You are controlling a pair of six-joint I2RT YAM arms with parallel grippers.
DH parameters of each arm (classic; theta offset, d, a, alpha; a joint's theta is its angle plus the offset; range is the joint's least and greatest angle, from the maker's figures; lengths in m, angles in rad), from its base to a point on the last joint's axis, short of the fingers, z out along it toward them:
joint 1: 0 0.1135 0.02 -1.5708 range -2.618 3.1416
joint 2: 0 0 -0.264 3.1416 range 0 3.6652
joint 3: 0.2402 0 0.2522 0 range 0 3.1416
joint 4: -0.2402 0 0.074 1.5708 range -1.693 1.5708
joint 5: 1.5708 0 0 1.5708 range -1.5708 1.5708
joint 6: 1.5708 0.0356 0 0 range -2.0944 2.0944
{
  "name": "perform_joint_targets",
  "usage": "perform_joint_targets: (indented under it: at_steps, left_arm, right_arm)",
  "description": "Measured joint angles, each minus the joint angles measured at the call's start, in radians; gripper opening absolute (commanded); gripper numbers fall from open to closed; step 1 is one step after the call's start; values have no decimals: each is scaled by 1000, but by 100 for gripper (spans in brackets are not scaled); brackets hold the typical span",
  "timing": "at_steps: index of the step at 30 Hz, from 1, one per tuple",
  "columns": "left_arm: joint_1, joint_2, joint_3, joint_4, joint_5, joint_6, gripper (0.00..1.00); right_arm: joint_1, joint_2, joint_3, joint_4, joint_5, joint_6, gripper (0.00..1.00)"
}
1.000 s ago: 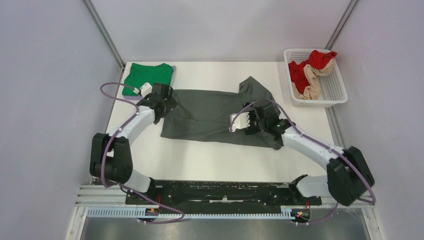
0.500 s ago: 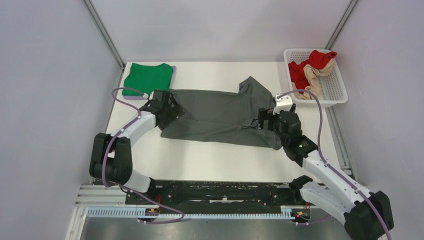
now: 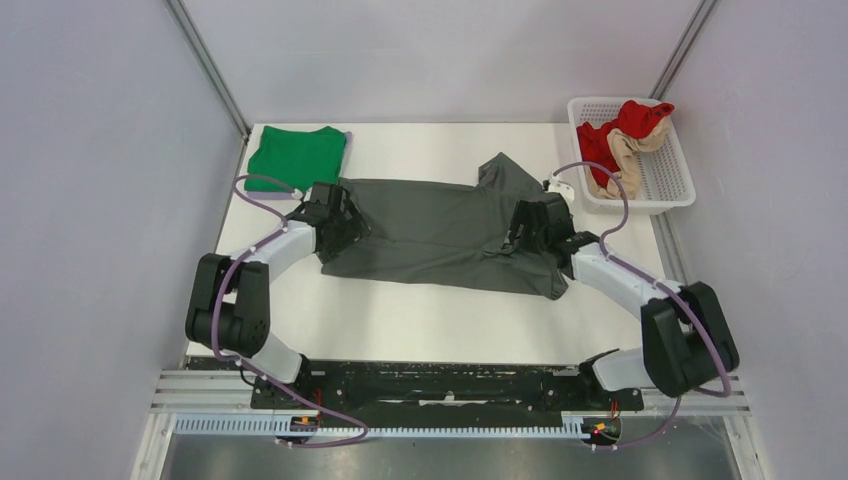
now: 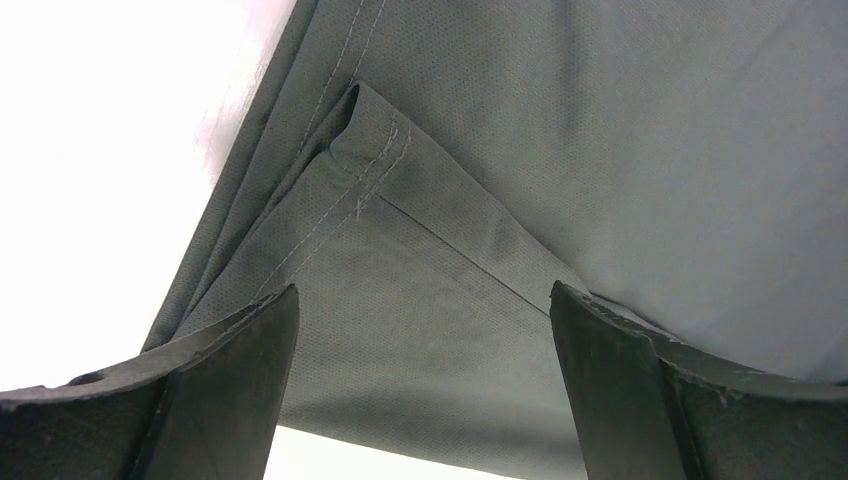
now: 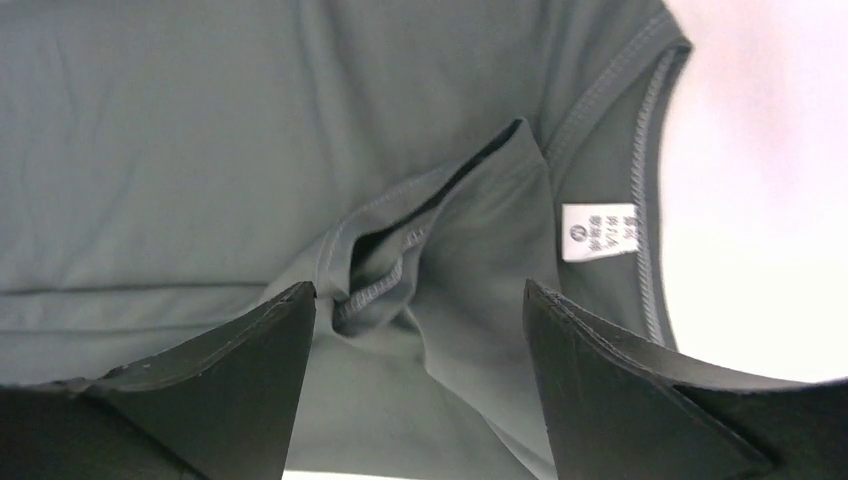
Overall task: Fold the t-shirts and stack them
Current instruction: Fold the flattened tshirt in 1/3 of the way
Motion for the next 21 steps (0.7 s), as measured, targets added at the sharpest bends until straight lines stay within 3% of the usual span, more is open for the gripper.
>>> perform_joint_targets:
  at_steps: [13,21]
  left_arm:
    - [0,23,0,-1,-32,21,100]
    - [0,33,0,-5,-43,23,100]
  right_arm:
    - [-6,261,116,35,14,92,48]
    - [-6,346,171,37,29,81,5]
